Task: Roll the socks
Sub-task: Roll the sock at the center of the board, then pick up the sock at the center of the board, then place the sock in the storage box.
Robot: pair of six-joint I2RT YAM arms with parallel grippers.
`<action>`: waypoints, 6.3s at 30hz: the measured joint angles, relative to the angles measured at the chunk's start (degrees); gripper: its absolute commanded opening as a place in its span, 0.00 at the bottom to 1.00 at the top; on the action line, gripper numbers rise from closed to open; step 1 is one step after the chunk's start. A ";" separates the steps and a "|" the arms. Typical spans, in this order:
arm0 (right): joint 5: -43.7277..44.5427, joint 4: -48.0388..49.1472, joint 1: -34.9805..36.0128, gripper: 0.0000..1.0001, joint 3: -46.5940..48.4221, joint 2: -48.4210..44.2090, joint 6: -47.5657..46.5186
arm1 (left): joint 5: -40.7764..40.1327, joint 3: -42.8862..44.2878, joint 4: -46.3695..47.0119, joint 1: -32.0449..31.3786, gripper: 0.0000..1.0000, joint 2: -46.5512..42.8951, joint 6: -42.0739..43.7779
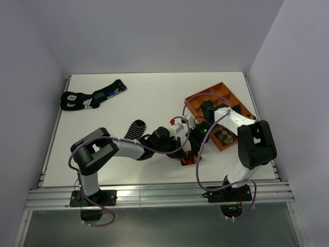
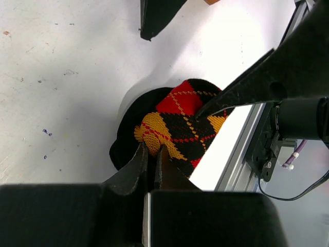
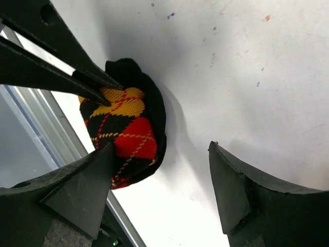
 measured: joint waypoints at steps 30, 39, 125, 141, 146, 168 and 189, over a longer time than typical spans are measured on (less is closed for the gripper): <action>-3.56 8.07 -3.91 0.75 -20.83 -32.85 -15.37 | 8.11 9.49 -13.14 2.43 0.00 4.15 -2.32; -4.31 8.20 -3.61 0.75 -22.25 -33.86 -21.92 | 13.20 13.16 -18.25 4.44 0.00 6.34 -2.36; 12.09 23.39 16.17 0.00 -21.79 -26.36 -9.09 | 14.45 15.21 -20.09 15.10 0.30 -2.29 -12.92; 11.52 19.34 6.12 0.00 -9.66 -26.01 -4.76 | 7.39 6.23 -16.85 17.99 0.30 -18.14 -13.94; 14.36 19.74 -0.37 0.00 -1.73 -22.21 -2.03 | 6.34 3.56 -13.66 18.01 0.30 -21.22 -14.19; 30.40 30.23 -24.26 0.00 10.29 0.24 9.16 | 7.08 -7.17 1.05 18.01 0.30 -23.10 -16.06; 34.12 37.40 -24.20 0.00 1.20 0.46 7.32 | 7.56 -8.74 2.82 18.01 0.29 -22.75 -15.96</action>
